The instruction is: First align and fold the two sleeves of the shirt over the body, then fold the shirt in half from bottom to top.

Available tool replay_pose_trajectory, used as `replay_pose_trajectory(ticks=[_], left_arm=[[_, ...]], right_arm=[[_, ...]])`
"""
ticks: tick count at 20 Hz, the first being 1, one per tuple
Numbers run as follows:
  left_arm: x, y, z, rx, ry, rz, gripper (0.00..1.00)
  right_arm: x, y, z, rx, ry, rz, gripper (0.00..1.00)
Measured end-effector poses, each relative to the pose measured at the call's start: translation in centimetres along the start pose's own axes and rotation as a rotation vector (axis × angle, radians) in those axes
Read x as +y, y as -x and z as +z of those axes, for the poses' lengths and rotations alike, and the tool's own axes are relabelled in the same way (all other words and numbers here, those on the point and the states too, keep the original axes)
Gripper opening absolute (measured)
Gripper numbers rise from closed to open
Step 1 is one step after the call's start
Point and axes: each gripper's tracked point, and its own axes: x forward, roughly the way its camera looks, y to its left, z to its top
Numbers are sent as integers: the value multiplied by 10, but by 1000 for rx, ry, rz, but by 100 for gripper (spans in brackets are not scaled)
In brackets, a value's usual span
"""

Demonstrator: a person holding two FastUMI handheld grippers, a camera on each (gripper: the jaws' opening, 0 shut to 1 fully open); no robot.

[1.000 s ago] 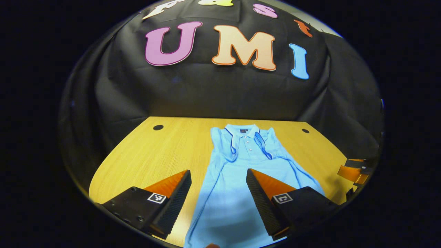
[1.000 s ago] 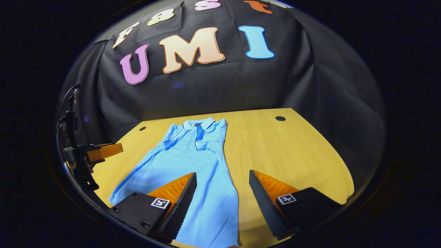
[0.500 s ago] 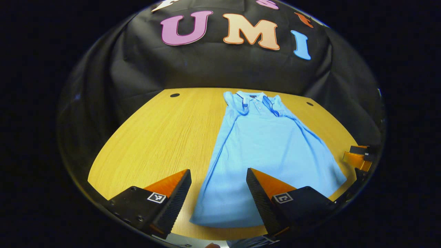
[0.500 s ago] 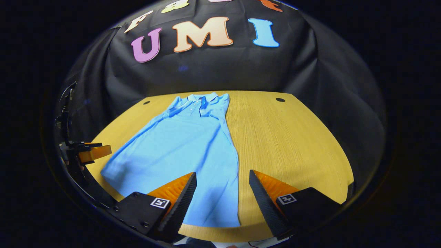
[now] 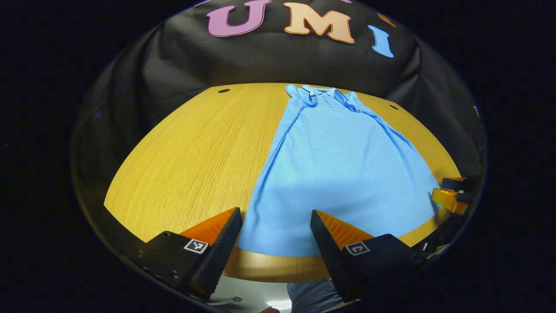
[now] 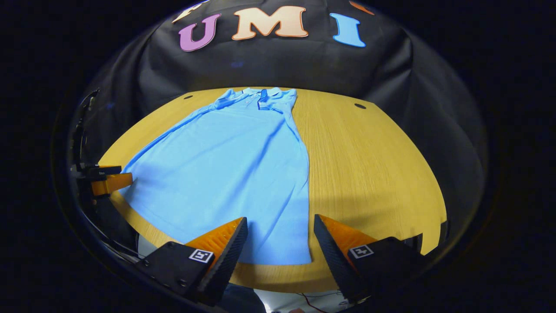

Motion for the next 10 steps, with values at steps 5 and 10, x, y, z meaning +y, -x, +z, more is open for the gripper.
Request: replay_pose_trajectory(ticks=[5,10], left_arm=[[-11,1,-1,-26,-14,-24,88],[-34,-4,2,21,-18,-71,1]], right_arm=[[13,-1,2,-15,-11,40,89],[32,-6,4,26,-40,83,3]])
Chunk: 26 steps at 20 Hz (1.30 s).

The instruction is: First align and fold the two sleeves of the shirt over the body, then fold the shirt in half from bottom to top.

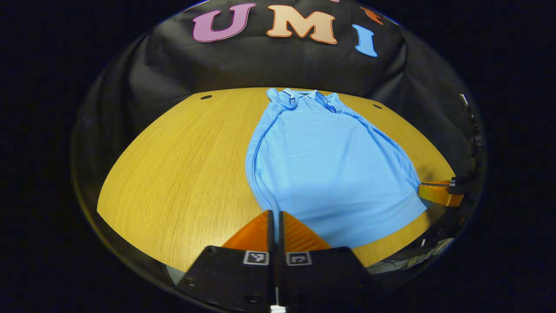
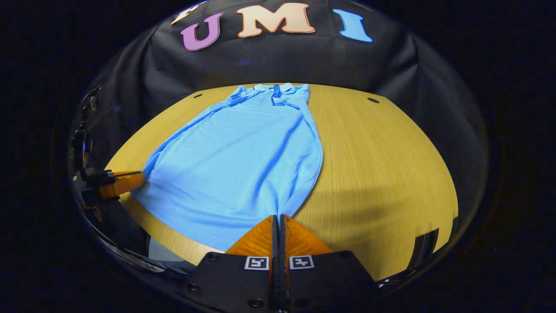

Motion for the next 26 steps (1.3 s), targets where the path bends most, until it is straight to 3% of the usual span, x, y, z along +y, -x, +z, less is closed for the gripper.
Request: replay_pose_trajectory(ticks=[3,9,15,26], left_arm=[[0,0,5,63,29,-13,0],[-1,-3,51,40,112,-56,0],[2,-17,118,-24,153,-91,0],[20,-91,249,-126,143,-118,0]], right_arm=[[1,1,14,-5,-55,16,3],[8,2,75,-75,-114,50,3],[1,-5,147,-176,-127,46,3],[-16,-69,284,-325,-168,7,2]])
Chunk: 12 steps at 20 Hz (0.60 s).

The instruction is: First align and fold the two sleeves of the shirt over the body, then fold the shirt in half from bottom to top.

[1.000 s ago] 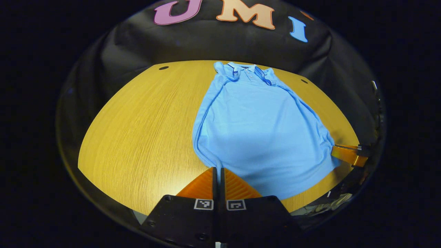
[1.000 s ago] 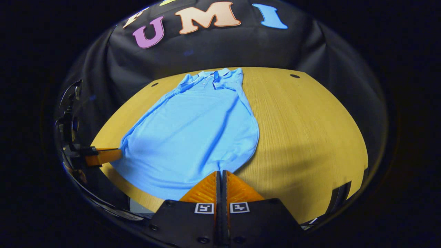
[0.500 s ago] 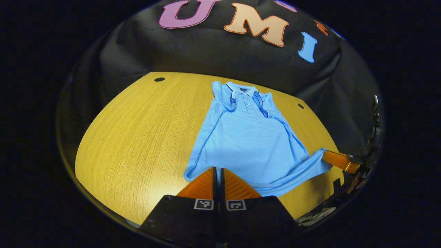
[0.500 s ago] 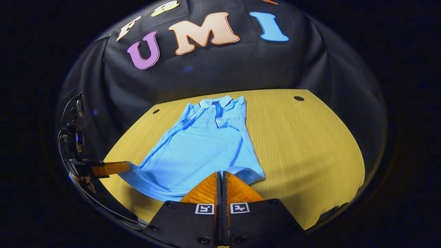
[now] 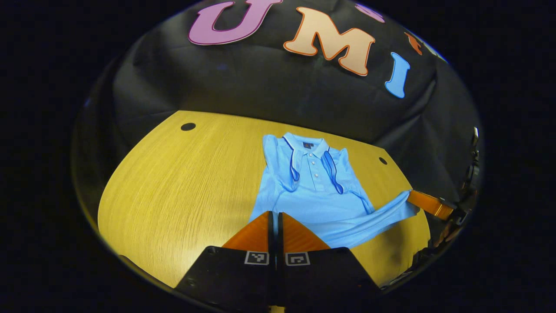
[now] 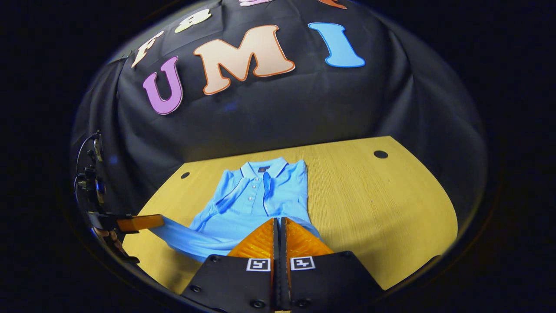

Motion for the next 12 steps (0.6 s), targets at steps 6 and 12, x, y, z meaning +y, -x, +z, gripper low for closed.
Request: replay_pose_trajectory(ticks=[6,12], left_arm=[[10,-62,70,-57,-55,2,0],[22,-132,121,-98,-50,-3,0]], right_arm=[[5,-71,51,-63,37,-16,2],[-2,-146,76,-85,26,-49,2]])
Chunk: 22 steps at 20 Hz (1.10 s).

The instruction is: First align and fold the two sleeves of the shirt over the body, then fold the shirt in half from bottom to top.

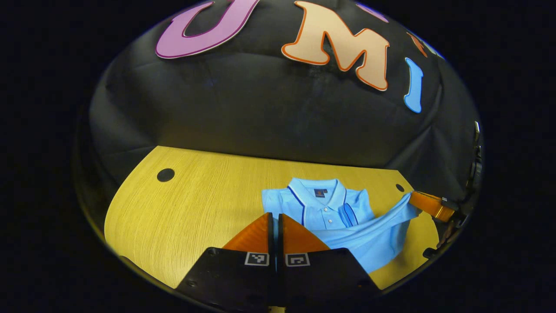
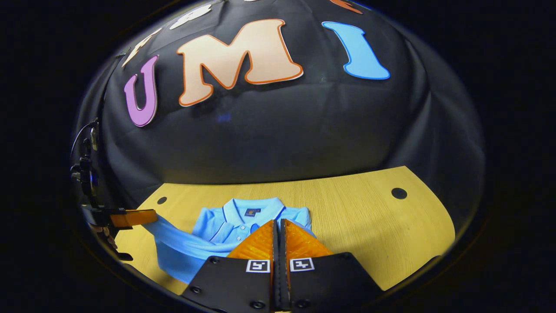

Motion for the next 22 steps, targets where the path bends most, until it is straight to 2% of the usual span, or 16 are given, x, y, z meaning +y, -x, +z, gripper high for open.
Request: replay_pose_trajectory(ticks=[3,8,9,12,13,14,16,17,18,22], left_arm=[[8,-36,17,-31,-18,7,0],[19,-92,5,3,-15,22,0],[23,-101,0,8,-20,31,0],[33,-113,-5,7,-42,62,0],[31,-115,-5,4,-29,60,3],[23,-105,0,-7,-6,39,7],[16,-101,9,-60,1,29,68],[11,-71,21,-102,-15,40,99],[5,-57,30,-140,-33,42,96],[-22,29,53,-269,-95,52,96]], right_arm=[[-7,-40,3,-1,-8,-24,2],[-13,-98,-20,44,-10,-64,2],[-15,-105,-27,56,-8,-77,0],[-23,-106,-43,96,0,-104,4],[-23,-102,-40,83,15,-105,24],[-24,-94,-32,55,41,-109,49],[-23,-69,-14,-14,93,-105,99],[-22,-53,-6,-46,119,-104,100],[-22,-37,2,-79,141,-104,100],[-9,43,26,-201,153,-82,99]])
